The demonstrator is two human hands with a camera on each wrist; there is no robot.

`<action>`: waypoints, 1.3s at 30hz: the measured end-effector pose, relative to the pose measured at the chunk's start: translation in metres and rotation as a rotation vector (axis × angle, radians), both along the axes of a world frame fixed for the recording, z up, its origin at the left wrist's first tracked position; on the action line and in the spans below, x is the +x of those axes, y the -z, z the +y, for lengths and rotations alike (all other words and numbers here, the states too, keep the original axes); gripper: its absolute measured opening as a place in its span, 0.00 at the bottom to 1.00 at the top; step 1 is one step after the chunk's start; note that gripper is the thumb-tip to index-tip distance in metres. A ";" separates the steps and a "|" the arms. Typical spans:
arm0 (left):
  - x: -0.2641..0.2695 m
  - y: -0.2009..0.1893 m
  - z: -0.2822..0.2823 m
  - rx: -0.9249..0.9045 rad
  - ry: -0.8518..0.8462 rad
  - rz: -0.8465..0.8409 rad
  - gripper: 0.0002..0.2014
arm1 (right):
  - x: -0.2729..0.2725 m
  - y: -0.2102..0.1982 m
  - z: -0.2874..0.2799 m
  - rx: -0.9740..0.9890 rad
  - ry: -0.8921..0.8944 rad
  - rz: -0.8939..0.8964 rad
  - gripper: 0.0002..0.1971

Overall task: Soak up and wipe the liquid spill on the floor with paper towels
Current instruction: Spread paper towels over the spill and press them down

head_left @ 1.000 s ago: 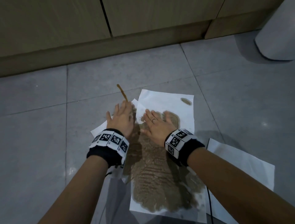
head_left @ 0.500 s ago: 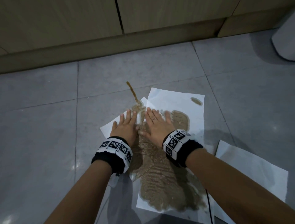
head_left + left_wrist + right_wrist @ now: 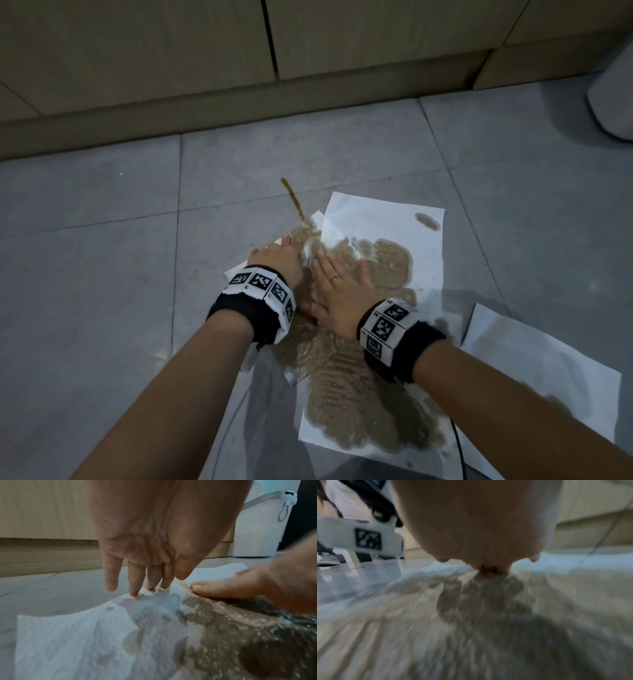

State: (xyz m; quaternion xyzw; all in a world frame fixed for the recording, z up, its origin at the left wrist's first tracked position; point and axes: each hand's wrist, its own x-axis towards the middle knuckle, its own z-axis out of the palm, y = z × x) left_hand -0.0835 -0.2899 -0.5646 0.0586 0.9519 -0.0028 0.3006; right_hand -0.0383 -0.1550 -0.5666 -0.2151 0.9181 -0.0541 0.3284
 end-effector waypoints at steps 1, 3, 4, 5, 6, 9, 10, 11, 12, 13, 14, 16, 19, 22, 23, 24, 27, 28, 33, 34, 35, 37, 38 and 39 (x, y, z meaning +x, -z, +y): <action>0.000 0.000 0.001 -0.006 0.008 -0.005 0.21 | 0.002 -0.001 0.000 0.009 0.003 -0.045 0.36; -0.003 -0.001 0.001 -0.011 0.009 0.007 0.20 | -0.012 -0.007 0.001 -0.022 0.032 -0.041 0.34; -0.003 -0.001 0.001 -0.002 0.009 0.009 0.19 | -0.021 -0.012 0.001 -0.045 0.052 0.019 0.33; -0.004 -0.001 0.001 0.002 0.010 0.017 0.18 | -0.030 -0.016 0.002 -0.062 0.069 0.103 0.31; -0.005 -0.001 0.001 -0.007 0.017 0.032 0.18 | -0.036 -0.018 0.004 -0.065 0.086 0.169 0.30; -0.001 -0.001 0.002 -0.033 0.034 0.048 0.18 | -0.044 -0.014 0.009 0.028 0.092 0.132 0.28; 0.000 0.000 0.002 -0.035 0.035 0.048 0.18 | -0.045 -0.012 0.010 0.065 0.076 0.108 0.28; 0.001 0.001 0.001 -0.029 0.039 0.050 0.19 | -0.048 -0.011 0.009 0.077 0.070 0.111 0.27; 0.001 0.002 0.001 -0.018 0.038 0.061 0.19 | -0.051 -0.010 0.008 0.070 0.077 0.134 0.27; 0.001 0.003 0.000 -0.011 0.032 0.069 0.19 | -0.054 -0.010 0.006 0.057 0.089 0.152 0.27; 0.001 0.003 -0.001 -0.008 0.027 0.070 0.18 | -0.056 -0.009 0.004 0.057 0.092 0.148 0.27; 0.002 0.003 -0.001 -0.011 0.026 0.051 0.19 | -0.058 -0.005 -0.001 0.093 0.059 0.122 0.26; 0.003 0.001 0.000 -0.016 0.017 0.042 0.21 | -0.064 -0.002 -0.004 0.060 0.076 0.146 0.27; 0.006 0.000 0.001 -0.010 0.016 0.077 0.22 | -0.061 0.000 -0.007 0.054 0.040 0.144 0.29; 0.006 0.001 0.000 -0.012 0.022 0.078 0.22 | -0.059 0.001 -0.006 0.061 0.027 0.133 0.30; 0.007 0.001 -0.001 -0.007 0.024 0.076 0.23 | -0.059 0.001 -0.005 0.061 0.025 0.122 0.30; 0.010 0.001 -0.012 0.126 -0.047 0.079 0.23 | -0.066 -0.001 -0.004 0.073 0.008 0.111 0.29; 0.012 0.000 -0.017 0.202 -0.101 0.090 0.24 | -0.069 -0.002 -0.004 0.081 0.001 0.107 0.28; 0.029 0.004 -0.036 0.160 -0.090 0.165 0.24 | -0.069 -0.004 -0.003 0.079 0.004 0.090 0.28; 0.032 0.006 -0.038 0.117 -0.058 0.131 0.24 | -0.069 -0.003 -0.003 0.077 0.003 0.084 0.28; 0.035 0.009 -0.040 0.088 -0.033 0.086 0.24 | -0.070 -0.004 -0.003 0.076 0.001 0.077 0.28; 0.037 0.012 -0.043 0.085 -0.020 0.020 0.24 | -0.074 -0.006 -0.003 0.070 0.013 0.047 0.27; 0.037 0.013 -0.045 0.102 -0.023 0.005 0.24 | -0.077 -0.008 -0.002 0.043 0.055 0.019 0.26; 0.037 0.013 -0.047 0.118 -0.025 0.000 0.24 | -0.079 -0.012 -0.002 0.000 0.123 -0.004 0.25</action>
